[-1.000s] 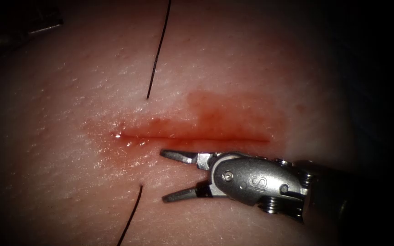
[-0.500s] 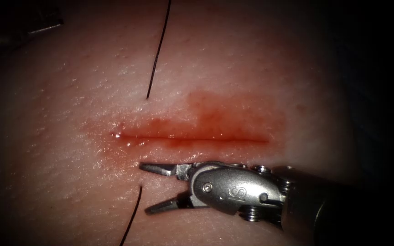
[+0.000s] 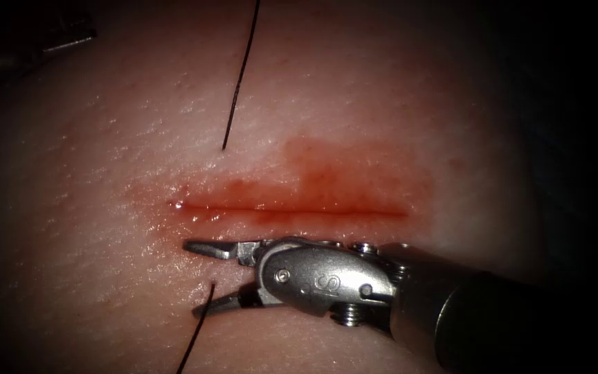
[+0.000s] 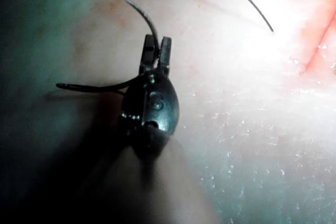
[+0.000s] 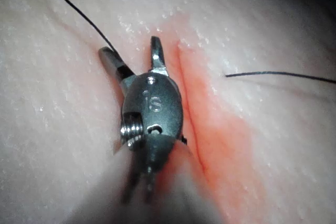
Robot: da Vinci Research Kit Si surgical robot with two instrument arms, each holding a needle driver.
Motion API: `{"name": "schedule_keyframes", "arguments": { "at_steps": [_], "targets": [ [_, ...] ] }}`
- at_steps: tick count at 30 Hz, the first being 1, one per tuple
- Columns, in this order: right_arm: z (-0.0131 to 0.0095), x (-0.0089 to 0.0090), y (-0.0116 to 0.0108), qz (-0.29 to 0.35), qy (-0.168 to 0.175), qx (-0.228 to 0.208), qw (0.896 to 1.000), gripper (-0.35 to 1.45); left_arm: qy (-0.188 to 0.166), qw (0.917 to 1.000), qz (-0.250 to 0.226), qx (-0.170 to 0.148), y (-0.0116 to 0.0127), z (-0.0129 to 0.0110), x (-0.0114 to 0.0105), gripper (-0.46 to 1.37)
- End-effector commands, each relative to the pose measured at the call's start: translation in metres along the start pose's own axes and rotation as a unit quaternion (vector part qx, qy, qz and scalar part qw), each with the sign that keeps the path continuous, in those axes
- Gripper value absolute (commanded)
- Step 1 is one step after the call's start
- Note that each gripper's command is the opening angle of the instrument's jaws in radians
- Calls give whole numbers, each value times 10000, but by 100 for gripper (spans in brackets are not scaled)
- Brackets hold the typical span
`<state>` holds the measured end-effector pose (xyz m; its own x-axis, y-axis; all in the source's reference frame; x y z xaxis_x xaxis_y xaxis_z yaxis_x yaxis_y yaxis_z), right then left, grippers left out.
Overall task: Wound Closure
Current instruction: With the right gripper, pull the suture through the cut until a short tail remains on top
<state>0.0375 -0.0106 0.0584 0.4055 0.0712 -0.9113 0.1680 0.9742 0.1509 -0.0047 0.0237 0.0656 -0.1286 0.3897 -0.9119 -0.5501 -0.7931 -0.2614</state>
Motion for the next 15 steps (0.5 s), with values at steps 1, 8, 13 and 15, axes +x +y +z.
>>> {"name": "schedule_keyframes", "arguments": {
  "at_steps": [1,8,13,15],
  "targets": [
    [-1,0,-1,1,-12,43,10000,116,0,10000,0,-60,0,0,0,-35],
    [-3,-1,-1,86,-12,25,10000,1,3,10000,29,-63,0,0,0,-35],
    [-5,-4,0,76,18,21,10000,-35,5,10000,29,-66,0,0,0,-35],
    [-7,-5,-1,98,23,35,9999,-35,6,10000,29,-67,0,-1,0,-35]
  ]
}}
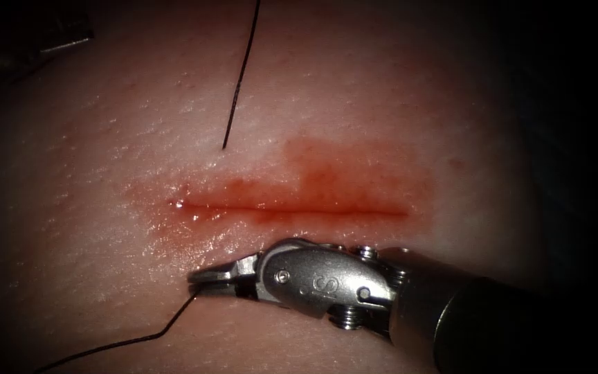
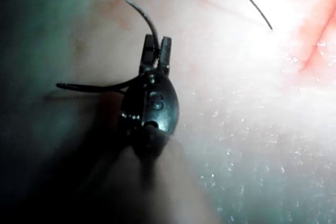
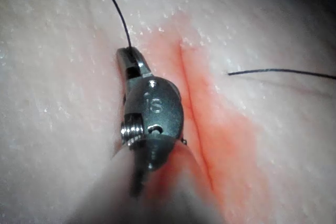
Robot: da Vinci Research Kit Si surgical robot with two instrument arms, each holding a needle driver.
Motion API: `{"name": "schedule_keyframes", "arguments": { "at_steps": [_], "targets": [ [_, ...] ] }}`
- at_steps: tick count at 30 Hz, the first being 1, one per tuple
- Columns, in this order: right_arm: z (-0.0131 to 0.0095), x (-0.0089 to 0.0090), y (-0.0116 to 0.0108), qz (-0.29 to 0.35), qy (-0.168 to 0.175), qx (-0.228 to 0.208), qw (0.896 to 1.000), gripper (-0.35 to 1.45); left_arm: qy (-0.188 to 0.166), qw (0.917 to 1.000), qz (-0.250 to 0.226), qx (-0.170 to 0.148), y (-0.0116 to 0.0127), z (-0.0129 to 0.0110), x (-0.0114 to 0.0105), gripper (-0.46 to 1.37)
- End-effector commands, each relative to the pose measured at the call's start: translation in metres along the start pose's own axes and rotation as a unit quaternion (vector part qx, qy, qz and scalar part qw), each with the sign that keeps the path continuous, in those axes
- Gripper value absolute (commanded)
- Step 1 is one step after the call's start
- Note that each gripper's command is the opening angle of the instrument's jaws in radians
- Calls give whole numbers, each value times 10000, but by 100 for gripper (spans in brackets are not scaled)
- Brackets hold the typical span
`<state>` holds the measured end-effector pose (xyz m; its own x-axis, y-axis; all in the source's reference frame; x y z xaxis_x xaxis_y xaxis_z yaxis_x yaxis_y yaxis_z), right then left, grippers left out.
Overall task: Wound Closure
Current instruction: With the right gripper, pull the suture through the cut until a short tail remains on top
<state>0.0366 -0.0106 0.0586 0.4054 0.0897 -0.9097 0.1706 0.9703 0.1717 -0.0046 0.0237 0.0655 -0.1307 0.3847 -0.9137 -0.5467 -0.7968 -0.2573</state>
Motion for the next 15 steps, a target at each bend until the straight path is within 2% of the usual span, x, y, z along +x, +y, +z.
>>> {"name": "schedule_keyframes", "arguments": {
  "at_steps": [1,4,7,15],
  "targets": [
    [-1,0,-1,3,8,-15,10000,-35,0,10000,1,-51,0,0,0,-35],
    [-4,1,-4,-16,3,37,10000,-35,0,10000,1,-54,0,0,0,-35],
    [-5,4,-10,-49,-151,186,9997,-35,2,10000,1,-54,0,0,0,-35],
    [-3,21,-39,-343,-224,962,9945,-35,12,10000,-3,-63,1,2,0,-35]
  ]
}}
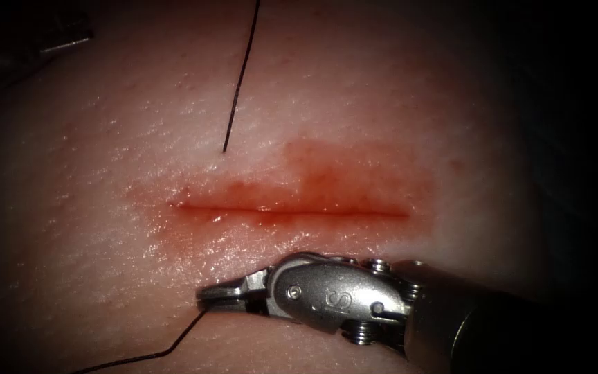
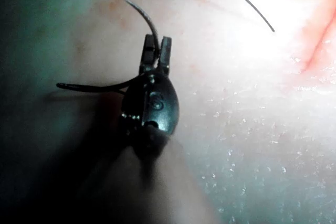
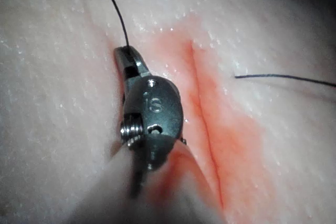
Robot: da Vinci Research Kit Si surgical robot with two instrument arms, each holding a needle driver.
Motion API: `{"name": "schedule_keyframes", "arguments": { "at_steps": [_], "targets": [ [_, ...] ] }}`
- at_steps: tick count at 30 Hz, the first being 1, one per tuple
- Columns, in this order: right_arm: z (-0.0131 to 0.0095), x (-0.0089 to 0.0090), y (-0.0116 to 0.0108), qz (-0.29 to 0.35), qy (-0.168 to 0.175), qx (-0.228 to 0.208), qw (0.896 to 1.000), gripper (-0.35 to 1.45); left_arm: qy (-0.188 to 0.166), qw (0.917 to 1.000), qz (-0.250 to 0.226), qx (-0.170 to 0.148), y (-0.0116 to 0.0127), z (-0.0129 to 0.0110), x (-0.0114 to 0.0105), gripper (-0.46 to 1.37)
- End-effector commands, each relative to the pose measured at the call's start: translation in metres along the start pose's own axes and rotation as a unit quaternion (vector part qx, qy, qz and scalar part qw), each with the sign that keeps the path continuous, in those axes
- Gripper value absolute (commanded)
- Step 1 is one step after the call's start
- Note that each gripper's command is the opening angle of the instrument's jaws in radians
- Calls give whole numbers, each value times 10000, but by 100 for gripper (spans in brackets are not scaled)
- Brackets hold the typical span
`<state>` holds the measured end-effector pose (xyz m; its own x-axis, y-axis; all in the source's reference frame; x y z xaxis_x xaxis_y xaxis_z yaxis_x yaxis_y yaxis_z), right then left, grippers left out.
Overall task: Wound Closure
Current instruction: With the right gripper, pull the suture through the cut until a short tail remains on top
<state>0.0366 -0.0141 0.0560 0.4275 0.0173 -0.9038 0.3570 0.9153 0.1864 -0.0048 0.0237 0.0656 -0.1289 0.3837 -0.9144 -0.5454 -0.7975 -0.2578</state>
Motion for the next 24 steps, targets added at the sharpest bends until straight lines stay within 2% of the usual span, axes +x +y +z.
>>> {"name": "schedule_keyframes", "arguments": {
  "at_steps": [1,9,14,24],
  "targets": [
    [1,3,-3,-79,14,101,9999,-35,3,10000,-3,-57,0,1,-1,-35],
    [9,32,-32,-157,326,789,9962,-35,9,10000,-34,-63,1,2,-1,-35],
    [18,52,-51,-205,477,1300,9902,-35,18,10000,-31,-66,2,4,-2,-35],
    [40,80,-71,-238,742,2031,9761,-35,34,10000,-34,-83,3,6,-3,-35]
  ]
}}
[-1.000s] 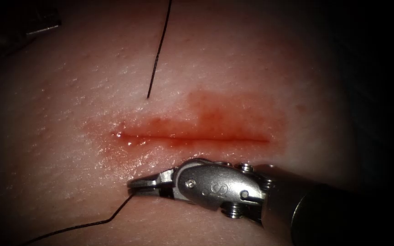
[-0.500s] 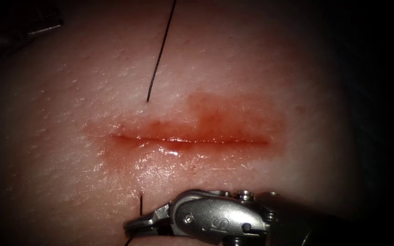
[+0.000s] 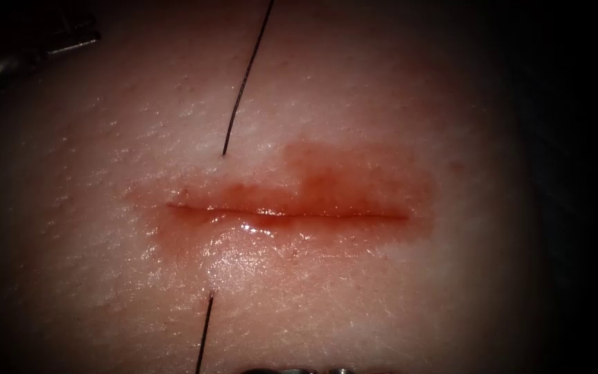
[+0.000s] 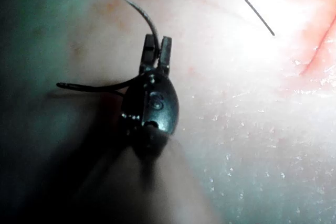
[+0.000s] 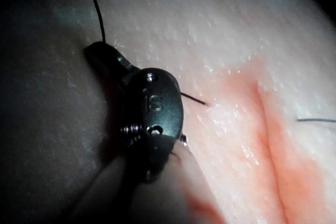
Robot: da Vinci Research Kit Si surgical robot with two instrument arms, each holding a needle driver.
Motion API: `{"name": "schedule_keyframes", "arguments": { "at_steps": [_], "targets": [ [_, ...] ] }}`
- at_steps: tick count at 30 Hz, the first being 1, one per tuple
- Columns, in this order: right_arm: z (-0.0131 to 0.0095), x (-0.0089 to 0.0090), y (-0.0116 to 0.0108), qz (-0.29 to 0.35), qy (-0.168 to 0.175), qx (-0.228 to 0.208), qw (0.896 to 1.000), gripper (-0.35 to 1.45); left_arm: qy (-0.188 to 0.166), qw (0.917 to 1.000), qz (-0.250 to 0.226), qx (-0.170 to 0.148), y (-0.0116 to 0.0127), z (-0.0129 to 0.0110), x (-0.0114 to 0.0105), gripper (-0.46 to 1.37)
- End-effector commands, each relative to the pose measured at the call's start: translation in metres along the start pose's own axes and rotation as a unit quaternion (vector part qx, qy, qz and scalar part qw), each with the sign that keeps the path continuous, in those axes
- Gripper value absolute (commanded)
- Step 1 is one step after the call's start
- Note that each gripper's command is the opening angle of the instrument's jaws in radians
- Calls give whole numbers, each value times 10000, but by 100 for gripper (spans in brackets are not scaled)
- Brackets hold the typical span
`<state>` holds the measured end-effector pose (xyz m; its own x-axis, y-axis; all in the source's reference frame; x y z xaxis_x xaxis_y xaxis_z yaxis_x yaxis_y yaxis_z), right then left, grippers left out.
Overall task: Wound Closure
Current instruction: With the right gripper, pull the suture through the cut until a short tail remains on top
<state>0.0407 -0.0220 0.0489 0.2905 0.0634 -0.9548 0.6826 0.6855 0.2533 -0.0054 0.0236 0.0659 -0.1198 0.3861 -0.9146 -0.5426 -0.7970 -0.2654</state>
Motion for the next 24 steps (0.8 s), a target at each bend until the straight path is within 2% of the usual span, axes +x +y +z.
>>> {"name": "schedule_keyframes", "arguments": {
  "at_steps": [1,8,17,21,22,23,24],
  "targets": [
    [4,1,0,19,72,79,9999,-35,1,10000,0,-62,0,0,0,-35],
    [20,9,0,2,239,336,9992,-35,3,10000,-1,-66,0,0,0,-35],
    [36,5,-3,51,322,656,9973,-35,3,10000,-3,-69,-1,0,0,-35],
    [36,5,-2,77,321,653,9973,-35,3,10000,-5,-69,-1,0,0,-35],
    [33,6,0,122,433,364,9983,-2,5,10000,-7,-69,0,1,0,-35],
    [31,6,2,162,517,148,9984,58,8,10000,-8,-71,0,2,0,-35],
    [29,6,3,199,563,-6,9982,90,10,10000,-9,-74,0,2,0,-35]
  ]
}}
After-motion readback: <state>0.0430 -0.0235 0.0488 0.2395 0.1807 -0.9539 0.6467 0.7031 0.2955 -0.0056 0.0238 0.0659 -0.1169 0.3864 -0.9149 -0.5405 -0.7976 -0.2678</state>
